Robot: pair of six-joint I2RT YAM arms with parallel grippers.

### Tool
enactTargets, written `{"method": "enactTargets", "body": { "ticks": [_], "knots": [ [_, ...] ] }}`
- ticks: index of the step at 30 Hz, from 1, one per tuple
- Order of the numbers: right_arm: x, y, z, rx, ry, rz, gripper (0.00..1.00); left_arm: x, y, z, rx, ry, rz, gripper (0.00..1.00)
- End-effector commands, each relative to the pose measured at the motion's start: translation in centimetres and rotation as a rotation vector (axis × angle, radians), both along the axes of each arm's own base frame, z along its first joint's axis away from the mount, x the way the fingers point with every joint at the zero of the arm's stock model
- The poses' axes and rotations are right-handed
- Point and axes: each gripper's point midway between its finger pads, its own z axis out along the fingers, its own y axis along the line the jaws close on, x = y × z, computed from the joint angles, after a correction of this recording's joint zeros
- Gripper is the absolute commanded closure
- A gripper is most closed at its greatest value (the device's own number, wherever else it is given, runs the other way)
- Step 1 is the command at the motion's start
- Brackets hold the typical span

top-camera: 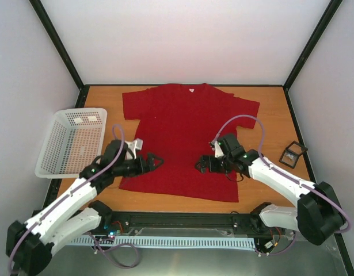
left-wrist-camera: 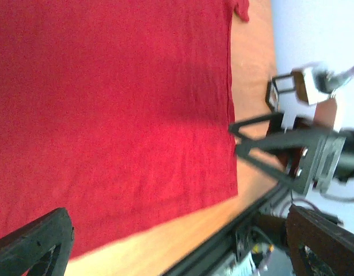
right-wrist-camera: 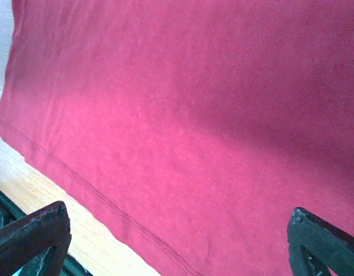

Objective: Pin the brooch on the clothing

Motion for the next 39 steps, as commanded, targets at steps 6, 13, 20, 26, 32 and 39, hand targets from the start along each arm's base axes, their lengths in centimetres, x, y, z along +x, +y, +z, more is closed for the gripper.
{"method": "enactTargets", "body": {
  "ticks": [6, 13, 20, 26, 32, 39],
  "knots": [
    [1.1, 0.1, -4.5, -0.113, 0.116, -0.063, 0.0, 6.1, 1.9, -7.8, 0.318, 0.09, 0.096, 0.0],
    [-2.4, -2.5, -7.6, -0.214, 0.195, -0.067, 0.0, -0.4, 4.0, -13.1, 0.314, 0.319, 0.119, 0.0],
    [-6.5, -5.3, -10.2, -0.222, 0.327, -0.213, 0.0, -5.4, 3.9, -13.4, 0.162, 0.529, 0.217, 0.0],
    [-6.8, -5.5, -6.5, -0.139, 0.25, -0.247, 0.0, -3.0, 2.3, -6.5, 0.06, 0.31, 0.167, 0.0],
    [2.6, -7.3, 2.7, -0.178, -0.108, -0.322, 0.0, 5.7, 2.2, 2.6, 0.117, -0.074, 0.23, 0.0],
    [16.6, -10.4, 7.0, -0.225, -0.314, -0.446, 0.0, 21.4, 4.9, 8.3, 0.217, -0.312, 0.386, 0.0]
  ]
}}
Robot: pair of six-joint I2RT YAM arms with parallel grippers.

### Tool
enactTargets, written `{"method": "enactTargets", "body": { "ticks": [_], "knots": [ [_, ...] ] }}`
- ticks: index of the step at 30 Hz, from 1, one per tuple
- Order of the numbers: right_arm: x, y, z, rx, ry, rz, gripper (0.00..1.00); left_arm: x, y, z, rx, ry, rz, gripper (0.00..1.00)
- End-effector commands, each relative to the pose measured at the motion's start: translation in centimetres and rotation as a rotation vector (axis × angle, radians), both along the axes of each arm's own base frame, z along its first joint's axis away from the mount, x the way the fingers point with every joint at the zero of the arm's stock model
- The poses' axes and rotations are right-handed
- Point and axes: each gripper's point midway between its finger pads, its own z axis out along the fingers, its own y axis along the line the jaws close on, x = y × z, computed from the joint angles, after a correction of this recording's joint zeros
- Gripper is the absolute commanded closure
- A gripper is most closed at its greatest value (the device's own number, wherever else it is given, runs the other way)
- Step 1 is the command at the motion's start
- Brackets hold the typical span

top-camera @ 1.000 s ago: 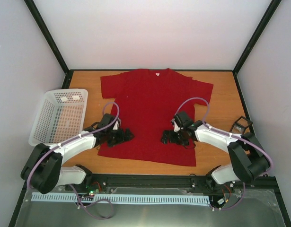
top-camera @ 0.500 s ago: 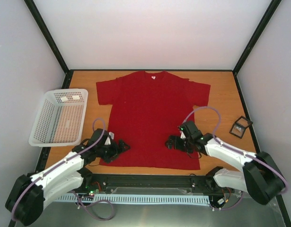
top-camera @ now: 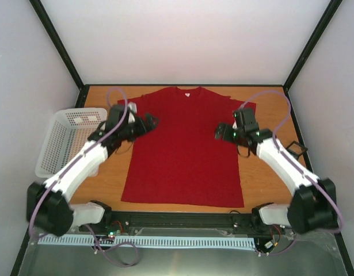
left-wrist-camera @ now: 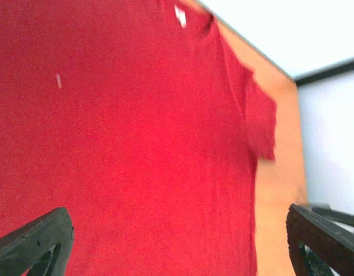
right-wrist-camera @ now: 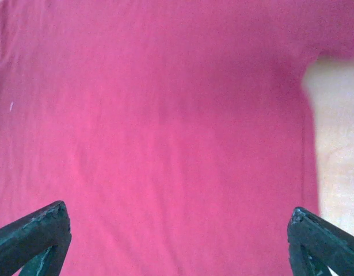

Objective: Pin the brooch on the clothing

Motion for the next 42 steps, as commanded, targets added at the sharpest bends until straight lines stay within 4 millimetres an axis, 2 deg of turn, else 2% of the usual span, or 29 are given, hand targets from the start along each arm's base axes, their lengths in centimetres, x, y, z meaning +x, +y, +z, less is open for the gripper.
{"method": "enactTargets", "body": {
  "ticks": [1, 4, 6, 7, 8, 10, 12, 14, 16, 19, 21, 23, 26, 30, 34, 36, 37, 39, 42],
  "knots": [
    [8.7, -3.3, 1.5, -0.1, -0.125, -0.063, 0.0, 10.0, 3.4, 2.5, 0.114, -0.195, 0.104, 0.0],
    [14.2, -4.9, 1.1, -0.072, -0.126, -0.097, 0.0, 16.3, 5.4, 2.9, 0.032, -0.231, 0.134, 0.0],
    [17.3, -5.6, 0.5, -0.078, -0.128, -0.103, 0.0, 20.0, 6.6, 1.4, 0.069, -0.231, 0.156, 0.0],
    [18.7, -5.7, -1.0, -0.081, -0.102, -0.095, 0.0, 21.7, 7.0, 0.7, 0.076, -0.233, 0.151, 0.0],
    [20.0, -5.9, -1.7, -0.079, -0.096, -0.089, 0.0, 23.2, 7.1, 0.2, 0.086, -0.251, 0.133, 0.0],
    [22.2, -6.4, -3.1, -0.077, -0.078, -0.079, 0.0, 26.0, 6.9, -1.1, 0.129, -0.282, 0.084, 0.0],
    [24.0, -6.9, -4.4, -0.057, -0.063, -0.069, 0.0, 28.8, 7.5, -3.9, 0.207, -0.249, 0.079, 0.0],
    [25.6, -6.9, -5.5, -0.03, -0.061, -0.049, 0.0, 31.0, 8.1, -4.8, 0.26, -0.259, 0.088, 0.0],
    [27.2, -6.9, -6.1, -0.028, -0.068, -0.029, 0.0, 32.4, 8.7, -5.9, 0.282, -0.27, 0.089, 0.0],
    [28.6, -6.9, -8.0, -0.032, -0.045, 0.0, 0.01, 33.7, 10.0, -8.3, 0.263, -0.242, 0.107, 0.0],
    [28.8, -7.4, -9.8, -0.022, -0.008, -0.007, 0.01, 34.1, 11.1, -9.8, 0.24, -0.201, 0.134, 0.0],
    [28.6, -8.5, -11.6, -0.017, 0.035, -0.04, 0.02, 33.5, 11.9, -12.3, 0.214, -0.121, 0.135, 0.0],
    [27.8, -11.1, -14.1, -0.002, 0.103, -0.112, 0.02, 32.6, 13.6, -14.7, 0.219, -0.048, 0.157, 0.0],
    [26.9, -14.0, -15.8, 0.039, 0.143, -0.202, 0.02, 31.9, 15.5, -16.6, 0.224, -0.004, 0.17, 0.0],
    [26.6, -15.8, -15.6, 0.009, 0.16, -0.236, 0.02, 31.5, 17.1, -17.6, 0.226, 0.027, 0.171, 0.0],
    [27.1, -15.3, -14.5, 0.017, 0.13, -0.206, 0.02, 31.7, 17.5, -16.8, 0.245, 0.004, 0.159, 0.0],
    [27.4, -15.3, -13.7, 0.015, 0.118, -0.196, 0.02, 32.2, 17.6, -15.6, 0.256, -0.02, 0.154, 0.0],
    [28.1, -15.1, -11.8, 0.008, 0.098, -0.171, 0.01, 32.9, 17.3, -12.6, 0.262, -0.078, 0.131, 0.0],
    [28.5, -14.5, -7.8, -0.034, 0.068, -0.142, 0.01, 33.0, 16.3, -7.2, 0.304, -0.167, 0.103, 0.0]
  ]
}}
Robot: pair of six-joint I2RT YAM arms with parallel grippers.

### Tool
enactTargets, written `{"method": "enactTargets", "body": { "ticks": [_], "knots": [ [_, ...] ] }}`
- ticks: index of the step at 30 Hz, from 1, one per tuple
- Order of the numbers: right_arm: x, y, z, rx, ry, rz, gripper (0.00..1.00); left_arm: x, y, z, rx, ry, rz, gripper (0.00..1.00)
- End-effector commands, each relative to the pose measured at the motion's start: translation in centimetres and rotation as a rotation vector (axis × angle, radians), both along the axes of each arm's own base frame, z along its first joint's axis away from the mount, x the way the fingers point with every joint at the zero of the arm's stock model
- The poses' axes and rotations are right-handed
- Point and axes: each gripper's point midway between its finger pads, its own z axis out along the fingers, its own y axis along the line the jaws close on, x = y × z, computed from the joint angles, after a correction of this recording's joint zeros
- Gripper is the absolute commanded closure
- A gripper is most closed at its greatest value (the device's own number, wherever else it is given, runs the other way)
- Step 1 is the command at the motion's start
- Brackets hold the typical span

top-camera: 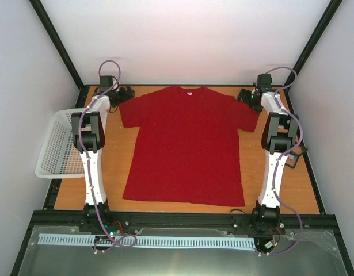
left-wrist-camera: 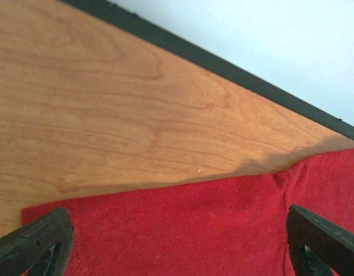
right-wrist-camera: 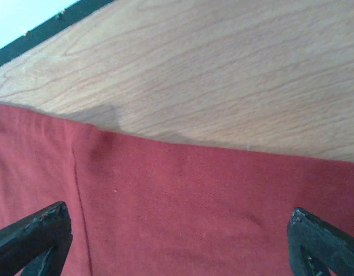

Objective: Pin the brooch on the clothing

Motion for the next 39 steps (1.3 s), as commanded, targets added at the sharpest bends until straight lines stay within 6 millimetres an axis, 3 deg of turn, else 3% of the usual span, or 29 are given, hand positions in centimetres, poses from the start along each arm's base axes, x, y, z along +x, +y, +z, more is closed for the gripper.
{"method": "enactTargets", "body": {
  "ticks": [1, 3, 5, 8, 9, 10, 14, 19, 21, 26, 31, 34, 36, 39],
  "knots": [
    [-0.7, 0.7, 4.0, -0.068, 0.015, 0.045, 0.01, 0.5, -0.9, 9.1, 0.088, -0.142, -0.071, 0.0],
    [-1.9, 2.0, 6.5, -0.106, 0.0, 0.069, 0.0, -0.7, -2.6, 12.2, 0.104, -0.173, -0.107, 0.0],
    [-4.1, 4.4, 8.1, -0.095, -0.016, 0.113, 0.0, -2.8, -4.6, 14.0, 0.083, -0.174, -0.129, 0.0],
    [-8.4, 9.2, 9.5, 0.068, -0.064, 0.195, 0.0, -8.2, -9.4, 14.5, -0.066, -0.142, -0.213, 0.0],
    [-10.9, 11.0, 8.6, 0.126, -0.038, 0.224, 0.0, -10.7, -11.0, 14.9, -0.139, -0.138, -0.246, 0.0],
    [-13.0, 13.0, 8.7, 0.169, -0.034, 0.259, 0.0, -13.6, -12.3, 12.9, -0.225, -0.081, -0.262, 0.0],
    [-21.6, 20.2, 7.5, 0.232, 0.039, 0.417, 0.0, -21.6, -15.3, 10.3, -0.315, 0.003, -0.36, 0.0],
    [-30.1, 24.4, 4.7, 0.229, 0.11, 0.509, 0.0, -29.9, -18.5, 7.0, -0.305, 0.12, -0.398, 0.0],
    [-32.6, 24.6, 3.0, 0.216, 0.149, 0.529, 0.0, -32.8, -18.6, 4.8, -0.307, 0.171, -0.372, 0.0],
    [-37.2, 22.3, -1.0, 0.181, 0.242, 0.498, 0.0, -39.5, -16.4, -1.5, -0.365, 0.375, -0.208, 0.0],
    [-39.8, 20.7, -1.4, 0.203, 0.238, 0.441, 0.0, -45.0, -15.8, -3.6, -0.496, 0.481, -0.138, 0.0],
    [-40.4, 19.5, -0.5, 0.184, 0.205, 0.401, 0.0, -45.5, -15.7, -2.2, -0.496, 0.44, -0.166, 0.0],
    [-40.0, 18.8, 1.1, 0.147, 0.157, 0.383, 0.0, -44.6, -15.9, 0.5, -0.477, 0.356, -0.21, 0.0],
    [-37.7, 17.1, 4.9, 0.033, 0.039, 0.345, 0.0, -42.0, -16.3, 6.5, -0.443, 0.172, -0.277, 0.0]
  ]
}}
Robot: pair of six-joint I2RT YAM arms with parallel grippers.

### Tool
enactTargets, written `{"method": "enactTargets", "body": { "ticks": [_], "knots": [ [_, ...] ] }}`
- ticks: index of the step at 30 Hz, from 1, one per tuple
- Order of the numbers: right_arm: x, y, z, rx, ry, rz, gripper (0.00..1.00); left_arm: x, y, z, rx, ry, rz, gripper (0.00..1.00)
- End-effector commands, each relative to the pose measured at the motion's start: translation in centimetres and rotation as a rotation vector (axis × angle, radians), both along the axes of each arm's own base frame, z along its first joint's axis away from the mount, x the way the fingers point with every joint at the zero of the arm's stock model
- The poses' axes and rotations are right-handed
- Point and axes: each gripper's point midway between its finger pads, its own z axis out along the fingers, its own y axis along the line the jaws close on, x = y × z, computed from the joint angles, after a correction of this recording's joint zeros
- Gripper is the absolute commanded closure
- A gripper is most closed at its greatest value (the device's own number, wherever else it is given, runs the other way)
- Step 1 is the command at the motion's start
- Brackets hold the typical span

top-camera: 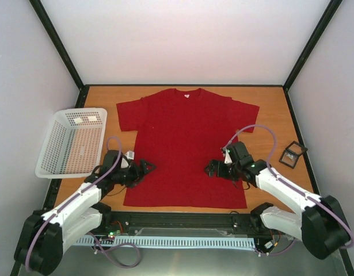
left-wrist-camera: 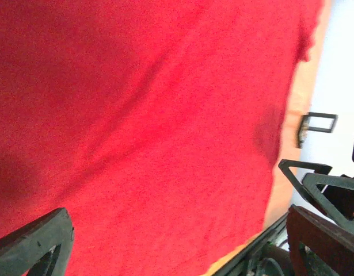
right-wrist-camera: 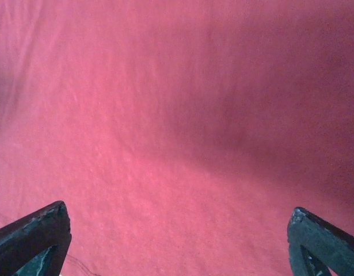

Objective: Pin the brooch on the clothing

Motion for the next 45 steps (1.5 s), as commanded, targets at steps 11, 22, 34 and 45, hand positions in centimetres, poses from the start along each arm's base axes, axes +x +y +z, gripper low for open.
{"method": "enactTargets", "body": {
  "ticks": [11, 22, 34, 45],
  "knots": [
    [10.7, -19.4, 13.9, -0.438, -0.351, -0.509, 0.0, 11.4, -2.6, 25.1, 0.187, -0.864, -0.17, 0.0],
    [6.9, -28.0, 8.3, -0.537, -0.189, -0.8, 0.01, 10.9, -4.2, 23.2, 0.633, -1.104, -0.26, 0.0],
    [6.0, -33.6, 4.2, -0.566, -0.02, -0.955, 0.11, 7.8, -9.2, 19.7, 0.636, -1.097, -0.397, 0.0],
    [8.3, -33.4, 0.0, -0.501, 0.046, -0.887, 0.31, 9.6, -11.1, 17.1, 0.661, -1.01, -0.43, 0.0]
  ]
}}
